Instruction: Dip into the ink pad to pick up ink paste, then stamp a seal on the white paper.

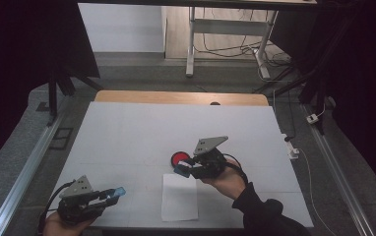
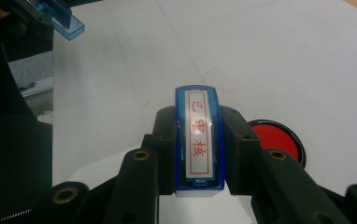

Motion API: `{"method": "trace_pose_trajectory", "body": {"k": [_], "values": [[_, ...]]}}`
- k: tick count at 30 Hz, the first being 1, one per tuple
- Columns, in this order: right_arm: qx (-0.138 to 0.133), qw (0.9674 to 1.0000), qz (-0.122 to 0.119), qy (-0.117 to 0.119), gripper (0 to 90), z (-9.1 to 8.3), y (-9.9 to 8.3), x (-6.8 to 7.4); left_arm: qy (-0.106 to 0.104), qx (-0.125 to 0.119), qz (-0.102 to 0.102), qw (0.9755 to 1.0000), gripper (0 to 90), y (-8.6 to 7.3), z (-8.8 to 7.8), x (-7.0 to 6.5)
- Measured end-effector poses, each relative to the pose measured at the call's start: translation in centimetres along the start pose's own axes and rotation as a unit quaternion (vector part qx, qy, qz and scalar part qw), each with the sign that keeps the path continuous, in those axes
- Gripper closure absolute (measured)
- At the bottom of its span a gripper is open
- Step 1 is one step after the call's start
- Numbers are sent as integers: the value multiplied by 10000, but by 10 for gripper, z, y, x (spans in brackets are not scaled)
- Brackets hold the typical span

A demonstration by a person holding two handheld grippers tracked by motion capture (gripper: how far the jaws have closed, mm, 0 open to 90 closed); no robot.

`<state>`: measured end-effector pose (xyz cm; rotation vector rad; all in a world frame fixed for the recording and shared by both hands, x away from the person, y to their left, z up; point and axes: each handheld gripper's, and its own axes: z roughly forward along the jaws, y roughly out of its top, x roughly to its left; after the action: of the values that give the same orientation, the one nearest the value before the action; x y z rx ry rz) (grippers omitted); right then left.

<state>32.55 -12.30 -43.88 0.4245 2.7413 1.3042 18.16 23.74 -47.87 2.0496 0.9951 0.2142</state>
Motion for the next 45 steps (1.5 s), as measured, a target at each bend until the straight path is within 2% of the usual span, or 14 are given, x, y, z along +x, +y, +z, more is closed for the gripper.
{"method": "trace_pose_trajectory", "body": {"k": [9, 15, 21, 29, 35, 38, 45], "values": [[99, 9998, -174, 62, 701, 1, -3, 9, 10, 1, 17, 10000, 689, 0, 0, 0], [174, 9990, -410, -10, 701, 3, -7, 16, -10, -8, 6, 10000, 689, 0, 0, 0], [242, 9986, -474, -52, 701, 7, -13, 20, -3, -3, 11, 10000, 689, 0, 0, 0], [424, 9983, -386, -54, 701, 18, -20, 20, -13, -4, 9, 10000, 689, 0, 0, 0], [560, 9971, -512, -39, 701, 26, -26, 22, -11, -2, 10, 10000, 689, 0, 0, 0], [691, 9955, -651, -49, 701, 30, -29, 23, -12, -3, 13, 10000, 689, 0, 0, 0], [724, 9956, -594, -8, 701, 38, -34, 24, -13, -9, 17, 10000, 689, 0, 0, 0]]}}
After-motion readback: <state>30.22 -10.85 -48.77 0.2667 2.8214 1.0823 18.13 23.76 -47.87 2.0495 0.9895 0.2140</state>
